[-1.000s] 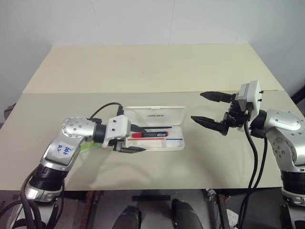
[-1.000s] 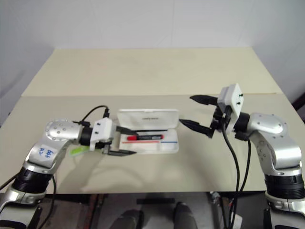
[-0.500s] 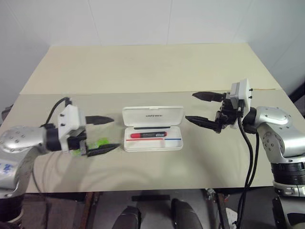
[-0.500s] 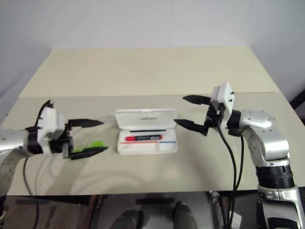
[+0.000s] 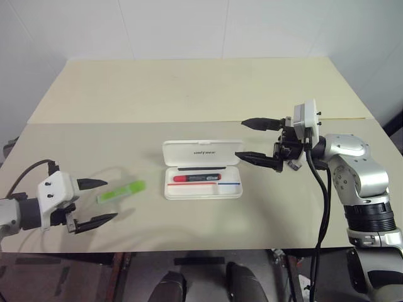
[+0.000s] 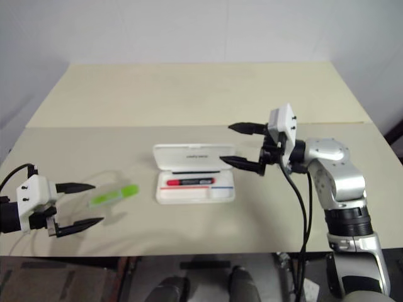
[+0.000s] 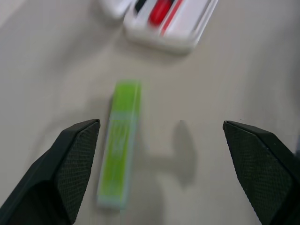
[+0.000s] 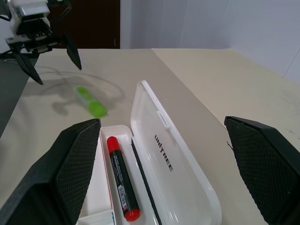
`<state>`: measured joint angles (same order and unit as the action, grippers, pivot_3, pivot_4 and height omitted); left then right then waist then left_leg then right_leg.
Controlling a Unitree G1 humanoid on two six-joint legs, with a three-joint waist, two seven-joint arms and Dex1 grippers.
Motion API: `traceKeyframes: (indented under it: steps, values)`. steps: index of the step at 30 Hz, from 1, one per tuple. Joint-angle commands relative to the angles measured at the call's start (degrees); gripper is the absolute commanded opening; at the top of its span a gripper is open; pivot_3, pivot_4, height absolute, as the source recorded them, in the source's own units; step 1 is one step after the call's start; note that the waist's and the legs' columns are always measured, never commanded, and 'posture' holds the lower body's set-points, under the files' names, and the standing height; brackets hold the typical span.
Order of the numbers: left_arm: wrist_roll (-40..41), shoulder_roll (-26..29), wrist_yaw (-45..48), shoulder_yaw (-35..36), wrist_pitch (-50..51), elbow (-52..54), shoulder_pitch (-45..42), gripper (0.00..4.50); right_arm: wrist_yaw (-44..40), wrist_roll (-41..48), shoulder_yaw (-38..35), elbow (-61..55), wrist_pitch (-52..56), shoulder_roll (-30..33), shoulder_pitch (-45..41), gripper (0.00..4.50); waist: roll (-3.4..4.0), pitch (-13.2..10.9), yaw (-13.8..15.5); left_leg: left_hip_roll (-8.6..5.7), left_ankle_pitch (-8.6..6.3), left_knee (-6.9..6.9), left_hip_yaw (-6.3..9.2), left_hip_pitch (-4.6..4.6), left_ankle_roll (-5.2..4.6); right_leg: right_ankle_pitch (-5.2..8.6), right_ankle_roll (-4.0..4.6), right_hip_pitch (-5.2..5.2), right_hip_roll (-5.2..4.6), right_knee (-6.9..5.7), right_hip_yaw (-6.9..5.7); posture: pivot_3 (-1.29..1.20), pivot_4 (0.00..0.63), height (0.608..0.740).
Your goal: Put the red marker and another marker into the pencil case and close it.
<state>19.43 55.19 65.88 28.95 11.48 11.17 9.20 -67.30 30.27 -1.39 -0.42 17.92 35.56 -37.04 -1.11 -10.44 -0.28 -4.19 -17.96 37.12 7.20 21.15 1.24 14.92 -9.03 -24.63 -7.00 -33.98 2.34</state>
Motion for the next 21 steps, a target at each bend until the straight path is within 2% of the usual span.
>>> traceKeyframes:
  steps: [1,11,21]
  values:
    - [-1.39,1.49,1.3,-0.51,-4.16,-3.96,-0.94,4.45,0.71,0.99,-0.7,-3.5,0.67,-0.05,0.22,4.5,0.01,0.0,0.01,0.01,-0.01,0.0,0.0,0.0,0.02,0.0,0.01,0.0,0.02,0.0,0.0,0.0,0.15,0.74]
    - [-6.98,1.54,-0.26,-10.21,-11.15,-17.13,-10.39,4.45,3.59,1.54,-2.28,-7.69,2.78,0.57,2.45,4.5,0.01,-0.01,0.06,0.15,-0.09,0.03,0.0,0.02,0.14,-0.05,0.13,-0.02,0.31,-0.09,-0.01,0.0,0.15,0.74]
    - [-10.18,-0.05,-2.61,-18.51,-11.85,-22.87,-16.91,4.45,6.4,2.35,-3.89,-11.38,4.21,1.03,4.54,4.5,0.01,0.0,0.01,0.21,-0.11,0.04,-0.06,0.02,0.17,-0.06,0.14,-0.08,0.38,-0.14,0.04,0.0,0.15,0.74]
